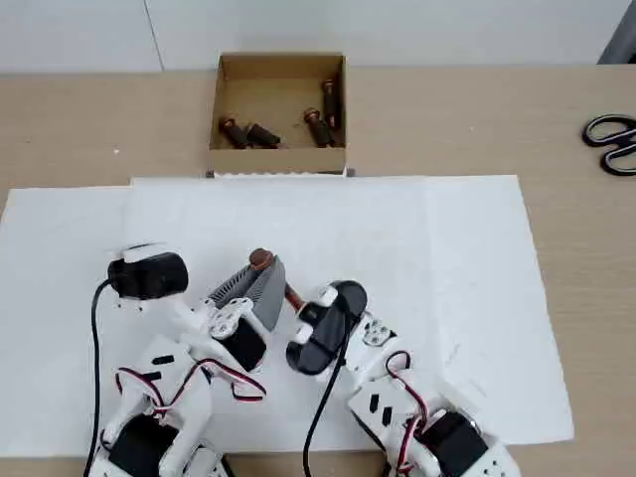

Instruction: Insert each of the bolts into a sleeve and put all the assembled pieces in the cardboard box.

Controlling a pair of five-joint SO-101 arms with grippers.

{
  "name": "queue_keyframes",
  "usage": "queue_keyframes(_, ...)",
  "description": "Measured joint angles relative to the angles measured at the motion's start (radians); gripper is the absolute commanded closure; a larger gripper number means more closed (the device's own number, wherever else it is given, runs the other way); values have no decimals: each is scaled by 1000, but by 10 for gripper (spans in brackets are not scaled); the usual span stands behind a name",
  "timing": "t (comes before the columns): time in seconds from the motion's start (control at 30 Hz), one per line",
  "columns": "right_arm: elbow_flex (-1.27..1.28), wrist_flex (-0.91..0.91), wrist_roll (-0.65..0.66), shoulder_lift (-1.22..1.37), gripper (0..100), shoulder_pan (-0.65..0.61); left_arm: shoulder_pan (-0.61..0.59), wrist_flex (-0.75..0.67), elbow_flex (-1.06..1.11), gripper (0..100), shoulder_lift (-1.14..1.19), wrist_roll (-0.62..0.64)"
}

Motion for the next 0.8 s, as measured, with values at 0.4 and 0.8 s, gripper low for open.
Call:
queue_keyframes(0.4,2,0,0,2,996,-8,23,-34,52,994,0,-2)
queue_keyframes(0.8,6,2,-2,3,996,-12,127,230,14,994,-2,-2)
